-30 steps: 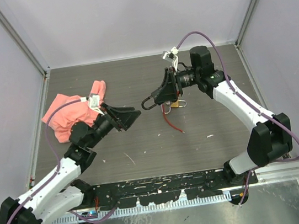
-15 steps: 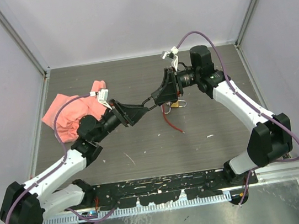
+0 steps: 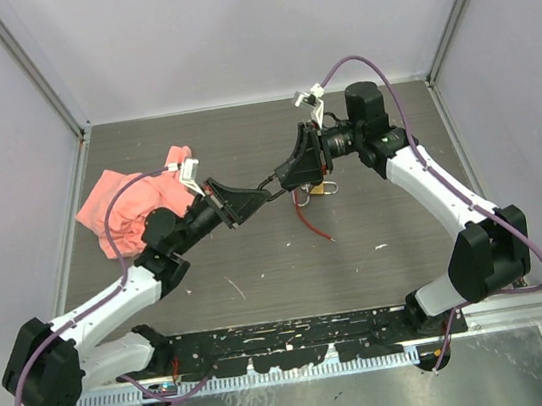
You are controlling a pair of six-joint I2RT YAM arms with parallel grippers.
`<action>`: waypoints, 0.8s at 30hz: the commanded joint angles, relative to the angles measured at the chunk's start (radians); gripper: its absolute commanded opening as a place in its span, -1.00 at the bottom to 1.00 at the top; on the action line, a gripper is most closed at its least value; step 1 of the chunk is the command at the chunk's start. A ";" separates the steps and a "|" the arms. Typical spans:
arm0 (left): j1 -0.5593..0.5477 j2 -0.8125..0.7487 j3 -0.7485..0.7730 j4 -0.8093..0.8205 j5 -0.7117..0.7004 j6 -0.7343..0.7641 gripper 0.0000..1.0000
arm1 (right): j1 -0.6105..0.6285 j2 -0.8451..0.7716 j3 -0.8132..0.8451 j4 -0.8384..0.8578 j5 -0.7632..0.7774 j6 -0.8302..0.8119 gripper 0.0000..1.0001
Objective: Lock with the key
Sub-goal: Lock the lock.
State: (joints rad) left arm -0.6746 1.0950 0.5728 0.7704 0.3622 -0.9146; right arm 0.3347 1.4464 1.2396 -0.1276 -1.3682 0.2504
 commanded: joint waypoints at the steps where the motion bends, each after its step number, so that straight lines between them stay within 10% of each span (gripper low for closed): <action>1: -0.003 0.011 0.043 0.152 0.036 -0.034 -1.00 | 0.010 -0.055 0.037 0.065 -0.047 0.000 -0.98; 9: -0.003 -0.011 0.051 0.053 0.019 0.069 -1.00 | 0.016 -0.063 0.033 0.059 -0.068 -0.004 -0.97; 24: 0.030 -0.112 0.048 0.051 0.092 0.157 -1.00 | 0.003 -0.072 0.078 -0.075 -0.017 -0.146 0.43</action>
State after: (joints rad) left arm -0.6624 1.0264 0.5739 0.7078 0.4435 -0.7658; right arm 0.3389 1.4269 1.2442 -0.1299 -1.4063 0.2222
